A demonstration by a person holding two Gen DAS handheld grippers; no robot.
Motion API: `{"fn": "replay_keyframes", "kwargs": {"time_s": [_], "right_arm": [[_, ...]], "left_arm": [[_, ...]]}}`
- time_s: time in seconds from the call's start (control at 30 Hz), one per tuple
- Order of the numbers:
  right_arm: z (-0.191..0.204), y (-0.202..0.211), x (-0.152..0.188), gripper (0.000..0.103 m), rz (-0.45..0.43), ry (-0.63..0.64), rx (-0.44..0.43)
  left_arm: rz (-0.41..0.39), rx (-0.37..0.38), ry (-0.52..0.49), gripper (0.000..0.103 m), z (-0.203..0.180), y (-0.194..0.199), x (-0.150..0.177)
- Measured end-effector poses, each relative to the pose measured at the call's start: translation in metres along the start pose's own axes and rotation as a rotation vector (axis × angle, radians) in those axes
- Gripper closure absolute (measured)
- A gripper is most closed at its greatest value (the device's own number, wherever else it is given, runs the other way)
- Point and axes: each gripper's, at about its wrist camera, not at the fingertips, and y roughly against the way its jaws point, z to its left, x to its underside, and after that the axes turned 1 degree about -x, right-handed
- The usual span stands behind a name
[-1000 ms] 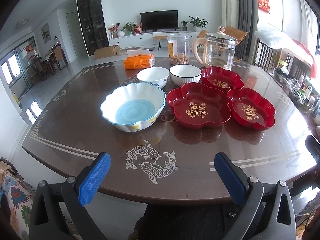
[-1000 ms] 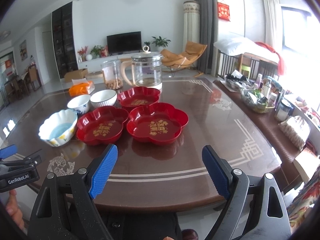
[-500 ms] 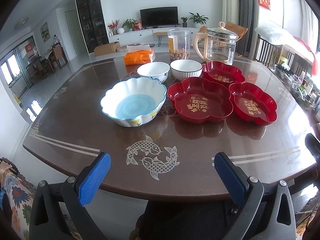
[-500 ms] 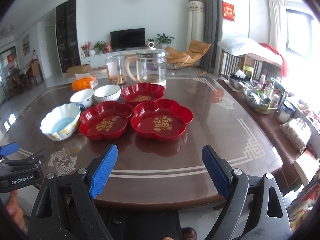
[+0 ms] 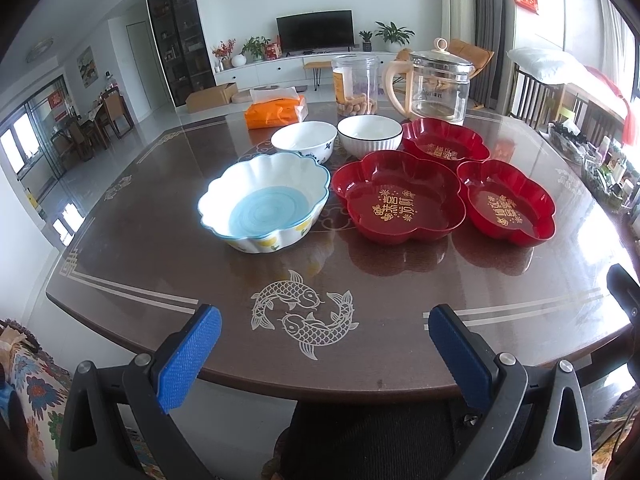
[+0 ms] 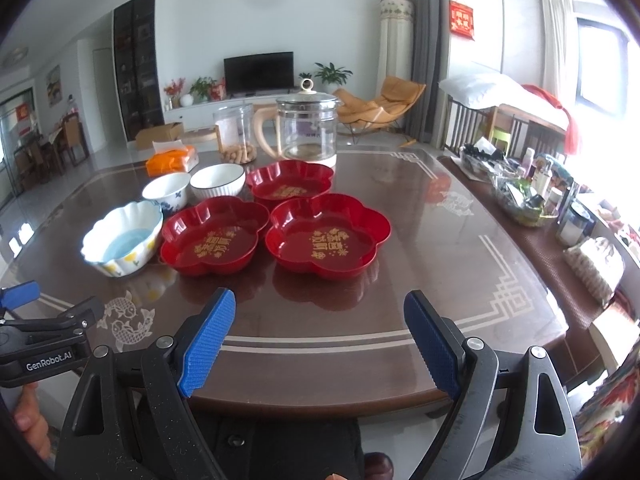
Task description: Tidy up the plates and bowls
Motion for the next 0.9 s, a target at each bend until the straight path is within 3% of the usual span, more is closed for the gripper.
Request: {"fn": "replay_keyframes", "kwargs": {"time_s": [0.9], "right_arm": [[0.0015,-0.0038,0.0043,0.014,0.020,0.002,-0.006]], "left_arm": [[0.005,-0.017,-0.016,0.000,0.0013,-0.0047,0.0028]]}}
